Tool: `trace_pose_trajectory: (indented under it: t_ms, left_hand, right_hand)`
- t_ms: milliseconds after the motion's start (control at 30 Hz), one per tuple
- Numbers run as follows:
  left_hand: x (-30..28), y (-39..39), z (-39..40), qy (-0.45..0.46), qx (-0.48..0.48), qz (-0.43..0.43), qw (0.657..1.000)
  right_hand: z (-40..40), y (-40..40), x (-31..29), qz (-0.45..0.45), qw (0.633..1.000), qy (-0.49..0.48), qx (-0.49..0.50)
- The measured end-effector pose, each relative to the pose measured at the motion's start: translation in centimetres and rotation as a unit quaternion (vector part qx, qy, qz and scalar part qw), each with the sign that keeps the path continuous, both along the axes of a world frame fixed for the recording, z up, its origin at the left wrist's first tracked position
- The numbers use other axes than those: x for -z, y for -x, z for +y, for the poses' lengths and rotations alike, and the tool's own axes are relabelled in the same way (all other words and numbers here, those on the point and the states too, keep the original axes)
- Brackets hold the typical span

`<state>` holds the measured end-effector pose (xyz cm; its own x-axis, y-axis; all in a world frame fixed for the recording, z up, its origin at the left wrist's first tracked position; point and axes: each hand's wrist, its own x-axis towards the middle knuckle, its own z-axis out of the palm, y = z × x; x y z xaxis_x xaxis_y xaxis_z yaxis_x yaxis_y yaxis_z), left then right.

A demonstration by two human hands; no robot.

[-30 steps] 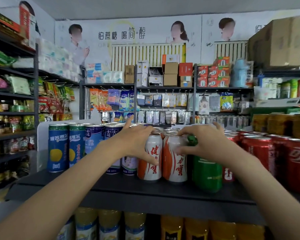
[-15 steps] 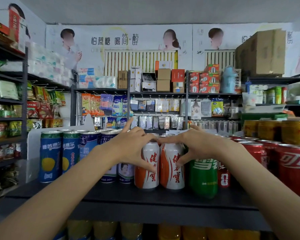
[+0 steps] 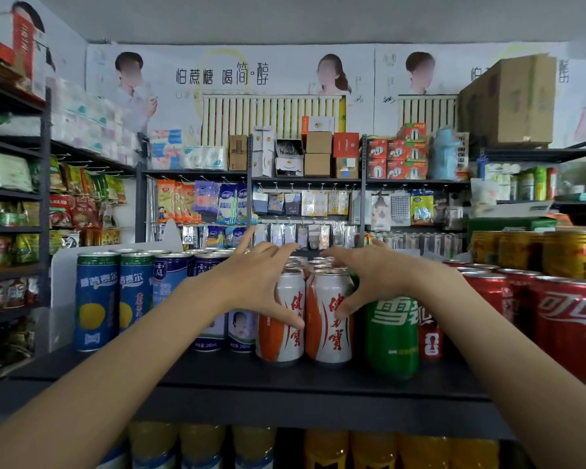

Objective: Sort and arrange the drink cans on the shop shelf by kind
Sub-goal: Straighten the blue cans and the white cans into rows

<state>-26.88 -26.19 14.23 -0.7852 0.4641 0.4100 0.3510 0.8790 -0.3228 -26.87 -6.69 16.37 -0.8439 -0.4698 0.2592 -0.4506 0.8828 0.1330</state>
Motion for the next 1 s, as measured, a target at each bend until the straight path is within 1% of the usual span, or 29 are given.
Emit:
trace_pose_trajectory:
  t_ms: [100,167,233,300,400,500,667,867,1000]
  left_hand:
    - [0.5,-0.8,1.0,-0.047,0.038,0.01,0.998]
    - [1.0,-1.2,2.2,-0.056,0.072,0.023,0.996]
    - [1.5,-1.1,3.6,-0.039,0.096,0.04,0.994]
    - [2.0,-0.9,4.8,-0.018,0.098,0.053,0.994]
    - [2.6,-0.5,5.8,0.006,0.086,0.086,0.993]
    - [3.2,-0.1,5.8,0.01,0.082,0.118,0.99]
    - [3.4,0.0,5.5,-0.019,0.092,0.114,0.989]
    - [3.2,-0.1,5.5,-0.027,0.091,0.097,0.991]
    - [2.5,-0.8,6.8,-0.059,0.109,0.089,0.988]
  right_hand:
    - [1.5,-1.4,-0.1,0.032,0.998,0.051,-0.007]
    - [3.2,-2.5,-0.4,0.028,0.997,0.066,0.007]
    - [5.0,-3.3,-0.1,0.007,0.997,0.074,0.03]
    - [6.3,-3.8,0.7,-0.001,0.996,0.073,0.052]
    - [7.1,-4.0,2.4,0.02,0.996,0.075,0.054]
    - [7.3,-3.4,3.3,0.05,0.994,0.082,0.053]
    - [6.5,-1.9,3.8,0.061,0.993,0.074,0.062]
    - [6.2,-1.7,4.0,0.074,0.992,0.08,0.068]
    - [8.3,-3.2,3.7,0.113,0.979,0.149,0.083]
